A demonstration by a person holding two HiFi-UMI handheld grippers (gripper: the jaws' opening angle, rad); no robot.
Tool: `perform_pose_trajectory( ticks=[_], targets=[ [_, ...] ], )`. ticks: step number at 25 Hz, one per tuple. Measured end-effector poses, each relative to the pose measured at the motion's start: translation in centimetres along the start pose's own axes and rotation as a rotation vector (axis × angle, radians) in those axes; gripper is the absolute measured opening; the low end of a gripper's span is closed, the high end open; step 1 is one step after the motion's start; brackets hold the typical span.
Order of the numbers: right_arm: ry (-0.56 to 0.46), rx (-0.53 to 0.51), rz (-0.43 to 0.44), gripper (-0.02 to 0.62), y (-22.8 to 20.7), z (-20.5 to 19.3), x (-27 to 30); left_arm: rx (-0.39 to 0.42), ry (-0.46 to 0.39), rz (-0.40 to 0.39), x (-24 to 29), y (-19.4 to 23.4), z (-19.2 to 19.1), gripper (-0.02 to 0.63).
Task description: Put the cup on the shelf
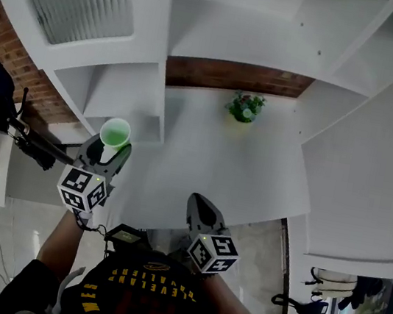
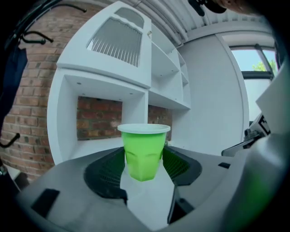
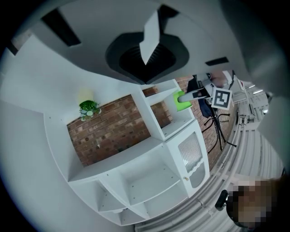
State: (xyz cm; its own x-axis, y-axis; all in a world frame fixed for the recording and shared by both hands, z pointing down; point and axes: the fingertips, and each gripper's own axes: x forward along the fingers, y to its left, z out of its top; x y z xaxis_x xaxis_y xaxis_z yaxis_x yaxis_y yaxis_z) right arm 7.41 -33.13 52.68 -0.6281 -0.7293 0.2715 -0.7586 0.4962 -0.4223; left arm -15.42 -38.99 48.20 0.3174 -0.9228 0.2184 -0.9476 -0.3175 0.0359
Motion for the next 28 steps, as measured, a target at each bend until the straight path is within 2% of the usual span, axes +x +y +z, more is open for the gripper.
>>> perform_pose_trajectory(
  ticks=[3,9,14,22,28],
  targets=[
    [0.021,0.016,0.012,0.006,-0.7,-0.7,-0.4,0.024,-0.045,0.049,1.6,1.6,1.8,0.265],
    [0.020,0.045,-0.024,0.006,-2.6,-1.0,-1.4,0.053,-0.051,0.086,4.5,3.4,3.1,0.265],
    [0.017,0.072,-0.082,0.006,-4.3,-1.2,-2.8,0.022,-0.054,0.081,6.7,4.0,3.3,0.265],
    [0.002,0.090,-0.162,0.006,-6.2,-1.4,-4.2,0.018,-0.042,0.065,10.8,4.7,3.0,0.265],
    [0.005,0.093,-0.183,0.006,-6.4,-1.5,-4.3,0.019,-0.003,0.064,13.9,5.1,2.0,0.265]
  ],
)
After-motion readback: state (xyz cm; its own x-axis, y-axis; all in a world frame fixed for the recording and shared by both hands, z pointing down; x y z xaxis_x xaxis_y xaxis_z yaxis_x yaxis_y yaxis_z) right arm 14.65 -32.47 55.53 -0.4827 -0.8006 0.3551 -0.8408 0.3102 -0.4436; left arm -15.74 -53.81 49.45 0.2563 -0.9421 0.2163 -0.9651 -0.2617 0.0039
